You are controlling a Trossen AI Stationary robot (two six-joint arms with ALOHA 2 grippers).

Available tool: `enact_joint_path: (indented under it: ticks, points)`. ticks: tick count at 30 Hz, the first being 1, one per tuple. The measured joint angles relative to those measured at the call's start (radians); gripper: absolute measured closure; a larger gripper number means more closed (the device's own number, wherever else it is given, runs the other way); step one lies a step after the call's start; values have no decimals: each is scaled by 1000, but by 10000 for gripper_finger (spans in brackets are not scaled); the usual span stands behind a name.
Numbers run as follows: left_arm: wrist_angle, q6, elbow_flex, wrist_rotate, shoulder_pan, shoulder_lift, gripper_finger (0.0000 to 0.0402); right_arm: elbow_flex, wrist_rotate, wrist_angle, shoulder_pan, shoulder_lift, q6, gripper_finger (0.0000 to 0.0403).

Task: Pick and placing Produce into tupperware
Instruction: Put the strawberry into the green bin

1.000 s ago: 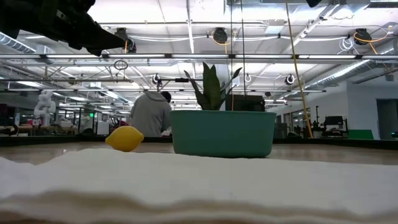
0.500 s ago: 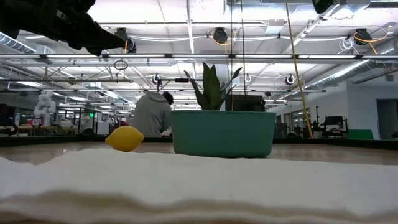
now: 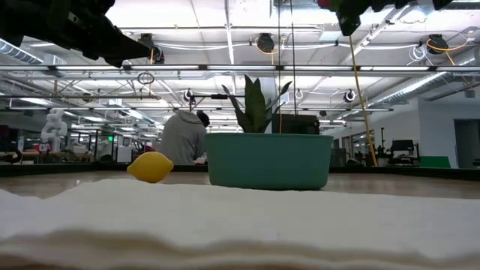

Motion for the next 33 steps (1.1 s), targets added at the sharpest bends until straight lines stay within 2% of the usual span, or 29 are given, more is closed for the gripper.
enact_joint_path:
  ticks: [11,18,21,33]
  points:
    - [0,0,0,0,0,0,376,1,-1,125,-1,150,4,270]
    - [0,0,0,0,0,0,376,29,-10,120,-1,246,2,270]
    - [0,0,0,0,0,0,376,48,-48,111,-8,289,-2,270]
    - [0,0,0,0,0,0,376,230,-52,-110,-14,469,-57,270]
